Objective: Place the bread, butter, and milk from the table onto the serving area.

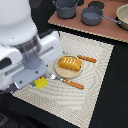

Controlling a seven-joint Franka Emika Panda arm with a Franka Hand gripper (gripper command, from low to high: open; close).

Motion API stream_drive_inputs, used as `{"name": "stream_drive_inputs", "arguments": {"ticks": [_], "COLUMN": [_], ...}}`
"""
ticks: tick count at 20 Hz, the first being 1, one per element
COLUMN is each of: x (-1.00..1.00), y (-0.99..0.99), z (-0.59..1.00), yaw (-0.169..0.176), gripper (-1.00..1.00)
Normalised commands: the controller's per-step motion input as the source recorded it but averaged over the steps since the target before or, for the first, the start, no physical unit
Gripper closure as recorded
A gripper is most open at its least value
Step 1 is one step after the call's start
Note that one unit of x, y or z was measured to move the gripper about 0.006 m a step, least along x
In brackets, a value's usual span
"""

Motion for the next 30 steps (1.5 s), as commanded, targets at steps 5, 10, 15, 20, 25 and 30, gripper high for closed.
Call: {"name": "stream_drive_inputs", "arguments": {"ticks": [5,10,15,20,25,30], "x": [1.0,0.97,0.54,0.21,0.15,0.0], "y": [-0.15,-0.06,0.0,0.0,0.01,0.19], "z": [-0.1,-0.14,-0.09,0.38,0.61,0.47], "yaw": [0.0,0.0,0.0,0.0,-0.001,0.002], "gripper": [1.0,1.0,1.0,-1.0,-1.0,-1.0]}}
